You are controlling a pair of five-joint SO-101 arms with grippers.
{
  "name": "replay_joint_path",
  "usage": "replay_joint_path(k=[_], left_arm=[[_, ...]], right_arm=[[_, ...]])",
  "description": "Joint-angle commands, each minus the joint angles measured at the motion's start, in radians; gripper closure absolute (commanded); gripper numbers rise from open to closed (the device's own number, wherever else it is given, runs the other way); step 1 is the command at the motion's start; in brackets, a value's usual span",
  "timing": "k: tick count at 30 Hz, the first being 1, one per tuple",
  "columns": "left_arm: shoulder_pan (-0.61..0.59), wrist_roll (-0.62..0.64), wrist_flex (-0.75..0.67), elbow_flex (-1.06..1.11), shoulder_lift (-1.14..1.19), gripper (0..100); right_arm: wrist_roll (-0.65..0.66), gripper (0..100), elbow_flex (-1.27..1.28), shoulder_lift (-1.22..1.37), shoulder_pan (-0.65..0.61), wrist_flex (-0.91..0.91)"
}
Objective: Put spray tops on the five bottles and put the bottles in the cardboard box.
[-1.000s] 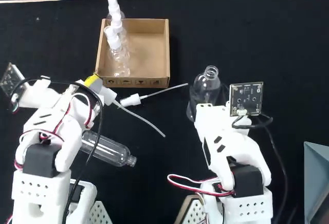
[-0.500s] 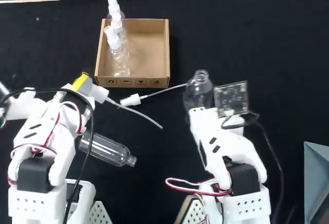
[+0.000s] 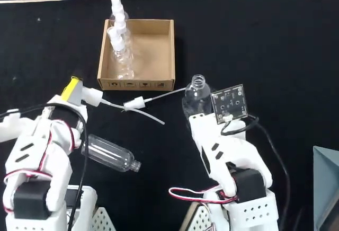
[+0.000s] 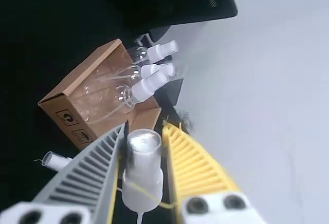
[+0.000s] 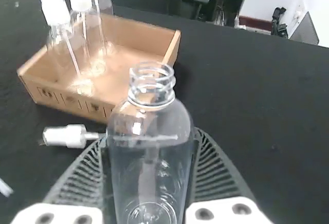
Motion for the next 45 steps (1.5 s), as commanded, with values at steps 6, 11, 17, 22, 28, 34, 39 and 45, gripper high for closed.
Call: replay_joint_path(k=[6, 11, 17, 22, 28, 34, 39, 45], left_arm=[[-0.010, 0.009, -0.023, 0.007, -0.048, 97], [-0.010, 0.008, -0.023, 0.008, -0.048, 97], [-0.010, 0.009, -0.055, 0.038, -0.055, 97], [-0.010, 0.009, -0.167, 0.128, -0.092, 97], [-0.010, 0.009, -0.201, 0.165, -0.193, 97], [-0.010, 0.011, -0.207, 0.203, -0.278, 97], [-0.010, 0.011, -0.207, 0.213, -0.322, 97], [-0.087, 0.020, -0.207, 0.211, -0.339, 97]], right_arm=[[0.133, 98.8, 0.038, -0.025, -0.121, -0.021], [0.137, 98.8, 0.038, -0.025, -0.133, -0.020], [0.186, 98.8, 0.048, -0.025, -0.133, -0.020], [0.222, 98.8, 0.059, -0.025, -0.135, -0.020], [0.222, 98.8, 0.070, -0.025, -0.146, -0.023], [0.238, 98.8, 0.090, -0.025, -0.204, -0.020], [0.285, 98.8, 0.094, -0.025, -0.204, -0.018], [0.293, 98.8, 0.108, -0.025, -0.204, -0.021]])
